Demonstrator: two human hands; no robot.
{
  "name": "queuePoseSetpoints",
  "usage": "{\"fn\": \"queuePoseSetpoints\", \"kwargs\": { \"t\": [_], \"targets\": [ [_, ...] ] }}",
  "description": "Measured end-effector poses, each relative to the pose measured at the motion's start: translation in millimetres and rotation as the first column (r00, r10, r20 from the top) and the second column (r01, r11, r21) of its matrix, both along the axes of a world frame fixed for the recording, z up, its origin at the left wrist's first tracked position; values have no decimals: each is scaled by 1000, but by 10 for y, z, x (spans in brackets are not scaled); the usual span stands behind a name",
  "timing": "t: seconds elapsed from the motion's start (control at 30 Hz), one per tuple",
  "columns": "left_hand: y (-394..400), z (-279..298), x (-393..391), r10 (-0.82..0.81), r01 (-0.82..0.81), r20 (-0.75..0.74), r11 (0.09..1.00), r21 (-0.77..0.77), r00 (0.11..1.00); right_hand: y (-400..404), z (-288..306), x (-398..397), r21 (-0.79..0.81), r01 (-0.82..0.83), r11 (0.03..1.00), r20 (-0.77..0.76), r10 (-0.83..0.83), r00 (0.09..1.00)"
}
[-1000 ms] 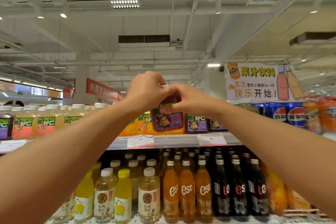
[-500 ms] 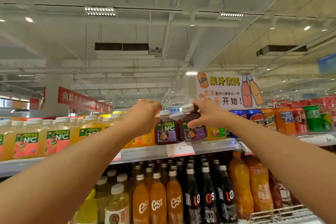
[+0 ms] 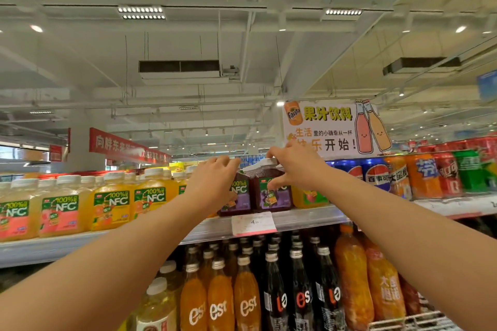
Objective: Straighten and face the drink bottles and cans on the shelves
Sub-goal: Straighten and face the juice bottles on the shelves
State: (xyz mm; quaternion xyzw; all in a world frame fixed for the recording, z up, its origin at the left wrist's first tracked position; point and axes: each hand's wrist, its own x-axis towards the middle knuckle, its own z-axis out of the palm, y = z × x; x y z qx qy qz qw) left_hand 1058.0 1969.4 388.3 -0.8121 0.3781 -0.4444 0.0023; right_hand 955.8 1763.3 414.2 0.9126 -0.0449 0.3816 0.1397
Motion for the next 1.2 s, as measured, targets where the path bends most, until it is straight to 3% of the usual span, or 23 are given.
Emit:
{"fn": "queuePoseSetpoints", "kwargs": {
  "t": [0.27, 0.4, 0.6, 0.73, 0.83, 1.0, 1.2],
  "targets": [
    [120, -56, -39, -47, 50, 32, 993, -106, 998, -57, -75, -9, -15, -36, 999, 8, 36, 999],
    [670, 172, 114, -58, 82, 93, 953, -290, 994, -240, -21, -158, 80, -13, 997, 49, 9, 999],
    [1608, 381, 563, 177, -214, -128, 896, -390, 976, -399, 31, -226, 234, 91, 968, -30, -87, 996],
    [1876, 296, 806, 206, -300, -272, 880, -369, 940, -397, 58, -256, 369, 40, 928, -14, -38, 999],
    [1899, 207, 921, 175, -295, -327, 883, -365, 929, -399, 58, -277, 438, -12, 899, 40, -6, 999],
    [1843, 140, 940, 160, -281, -299, 860, -426, 941, -394, 52, -391, 523, -86, 848, 137, 16, 990],
    [1920, 235, 855, 58, -227, -363, 867, -443, 930, -283, 14, -642, 495, -171, 852, 247, 51, 968]
  ]
}}
